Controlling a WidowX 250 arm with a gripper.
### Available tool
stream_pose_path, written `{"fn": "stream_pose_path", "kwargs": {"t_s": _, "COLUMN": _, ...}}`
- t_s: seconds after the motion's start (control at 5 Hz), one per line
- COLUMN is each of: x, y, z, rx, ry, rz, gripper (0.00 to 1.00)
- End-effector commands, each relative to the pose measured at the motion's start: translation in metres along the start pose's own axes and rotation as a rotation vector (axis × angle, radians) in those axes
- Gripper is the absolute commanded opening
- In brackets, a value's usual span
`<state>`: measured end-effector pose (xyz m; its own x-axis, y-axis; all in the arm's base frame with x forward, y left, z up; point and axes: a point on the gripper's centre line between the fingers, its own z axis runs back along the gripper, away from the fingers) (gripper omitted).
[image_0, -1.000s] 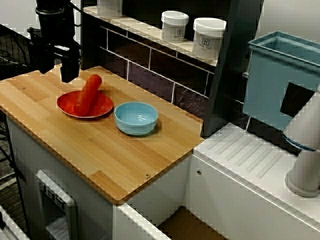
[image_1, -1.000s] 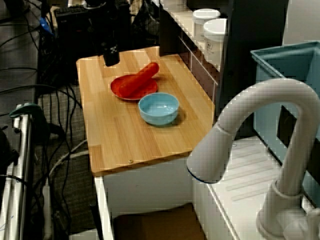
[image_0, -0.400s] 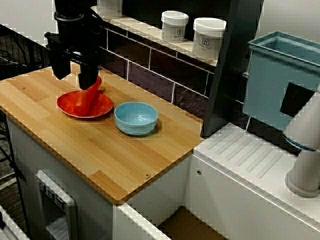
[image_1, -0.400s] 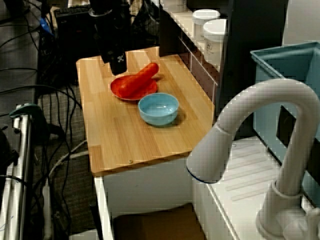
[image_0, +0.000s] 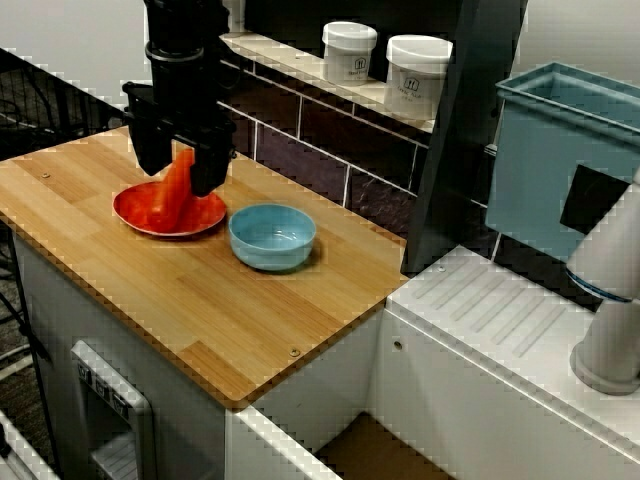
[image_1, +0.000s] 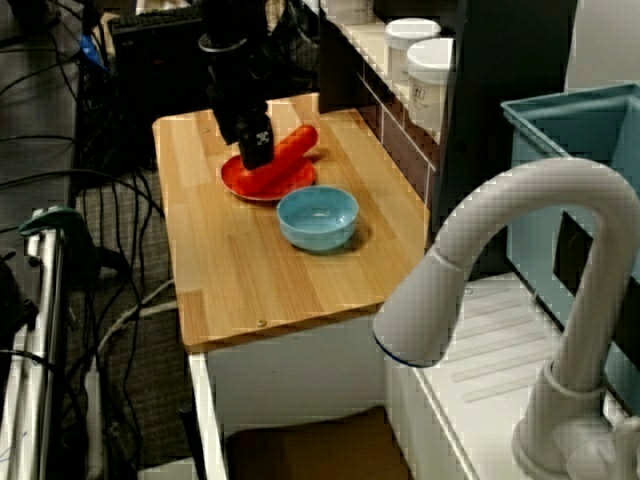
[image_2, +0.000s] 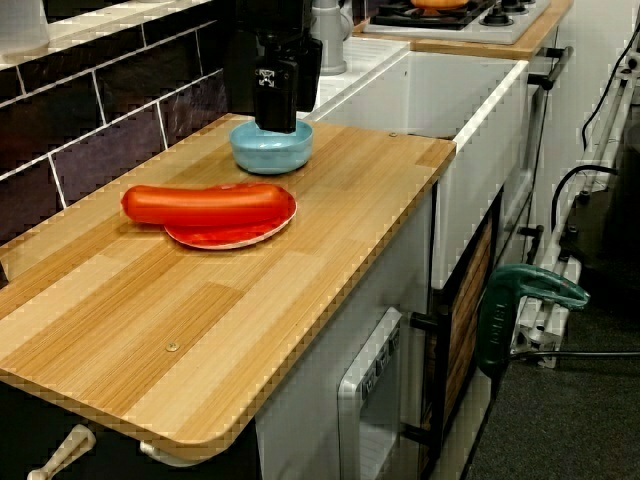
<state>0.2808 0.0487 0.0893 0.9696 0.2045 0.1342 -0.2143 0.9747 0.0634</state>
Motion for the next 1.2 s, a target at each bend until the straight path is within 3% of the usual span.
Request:
{"fn": "stream_pose_path", "kwargs": {"t_s": 0.0, "x": 0.013, "y": -0.013, "z": 0.001, "rx": -0.015, "ry": -0.038, "rz": 0.017, "gripper": 1.0}}
{"fn": "stream_pose_path", "kwargs": {"t_s": 0.6, "x": 0.033, "y": -0.018, "z": -0.019, "rx": -0.01, "ry": -0.017, "rz": 0.05, "gripper": 1.0}}
{"fn": "stream_pose_path", "kwargs": {"t_s": 1.0, "x": 0.038, "y": -0.018, "z": -0.037, "rx": -0.001, "ry": 0.023, "rz": 0.063, "gripper": 1.0}}
